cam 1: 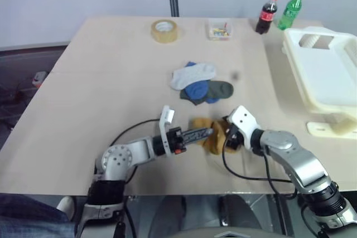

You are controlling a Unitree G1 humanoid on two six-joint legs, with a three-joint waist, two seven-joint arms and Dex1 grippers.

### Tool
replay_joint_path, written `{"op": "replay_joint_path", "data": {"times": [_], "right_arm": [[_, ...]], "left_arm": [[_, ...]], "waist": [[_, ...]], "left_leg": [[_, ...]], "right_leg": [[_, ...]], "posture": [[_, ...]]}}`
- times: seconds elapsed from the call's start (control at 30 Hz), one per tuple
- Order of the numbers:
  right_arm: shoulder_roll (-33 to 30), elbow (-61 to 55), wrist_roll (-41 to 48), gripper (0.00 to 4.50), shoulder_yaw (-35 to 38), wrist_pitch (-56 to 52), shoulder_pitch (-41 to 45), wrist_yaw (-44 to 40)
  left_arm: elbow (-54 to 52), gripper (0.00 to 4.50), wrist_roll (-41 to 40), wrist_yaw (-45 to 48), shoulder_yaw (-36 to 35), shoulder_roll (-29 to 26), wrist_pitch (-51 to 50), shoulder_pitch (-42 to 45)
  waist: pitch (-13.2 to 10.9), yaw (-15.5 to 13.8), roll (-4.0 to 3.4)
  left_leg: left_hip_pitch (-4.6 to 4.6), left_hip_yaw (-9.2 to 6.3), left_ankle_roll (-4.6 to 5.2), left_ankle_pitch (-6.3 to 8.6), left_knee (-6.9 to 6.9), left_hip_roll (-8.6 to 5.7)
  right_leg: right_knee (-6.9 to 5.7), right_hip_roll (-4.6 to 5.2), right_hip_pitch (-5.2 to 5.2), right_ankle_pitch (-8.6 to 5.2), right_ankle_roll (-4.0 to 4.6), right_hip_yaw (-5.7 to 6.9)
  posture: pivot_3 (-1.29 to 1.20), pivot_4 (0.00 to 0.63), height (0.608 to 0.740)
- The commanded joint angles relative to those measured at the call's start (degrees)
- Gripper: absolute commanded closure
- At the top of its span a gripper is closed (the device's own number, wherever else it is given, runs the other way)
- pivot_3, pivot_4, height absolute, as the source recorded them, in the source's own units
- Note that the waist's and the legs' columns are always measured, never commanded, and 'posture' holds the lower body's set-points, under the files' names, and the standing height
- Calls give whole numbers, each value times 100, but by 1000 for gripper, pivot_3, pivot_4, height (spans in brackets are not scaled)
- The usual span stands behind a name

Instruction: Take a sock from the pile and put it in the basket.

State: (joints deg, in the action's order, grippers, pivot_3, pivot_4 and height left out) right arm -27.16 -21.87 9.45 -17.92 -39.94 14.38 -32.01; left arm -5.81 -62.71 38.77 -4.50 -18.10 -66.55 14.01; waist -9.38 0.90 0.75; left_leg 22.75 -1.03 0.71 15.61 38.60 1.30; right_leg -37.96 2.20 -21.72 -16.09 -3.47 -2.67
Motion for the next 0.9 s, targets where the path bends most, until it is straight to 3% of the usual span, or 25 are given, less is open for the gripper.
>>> {"op": "replay_joint_path", "data": {"times": [0.03, 0.4, 0.9], "right_arm": [[40, 101, -107, 870, 19, -91, 88, 80], [180, 86, 108, 870, 333, -622, 333, 93], [584, -93, 488, 870, 766, -1397, 335, 377]], "left_arm": [[-341, 18, -253, 337, 50, -66, -89, -100], [-476, 18, -252, 445, 200, 136, -7, -74], [131, 18, -189, -15, -59, 1024, 416, 428]], "waist": [[0, -1, 0], [-3, -7, -3], [-5, -15, -5]], "left_leg": [[0, -1, -1, 0, -6, 0], [0, -4, -4, -2, -17, -1], [7, -9, -3, -2, -21, -6]], "right_leg": [[2, 0, -1, 0, 0, 0], [7, 2, -3, -1, 1, 4], [13, 4, -3, -1, 1, 10]], "posture": [[0, 150, 740], [0, 150, 740], [0, 150, 740]]}}
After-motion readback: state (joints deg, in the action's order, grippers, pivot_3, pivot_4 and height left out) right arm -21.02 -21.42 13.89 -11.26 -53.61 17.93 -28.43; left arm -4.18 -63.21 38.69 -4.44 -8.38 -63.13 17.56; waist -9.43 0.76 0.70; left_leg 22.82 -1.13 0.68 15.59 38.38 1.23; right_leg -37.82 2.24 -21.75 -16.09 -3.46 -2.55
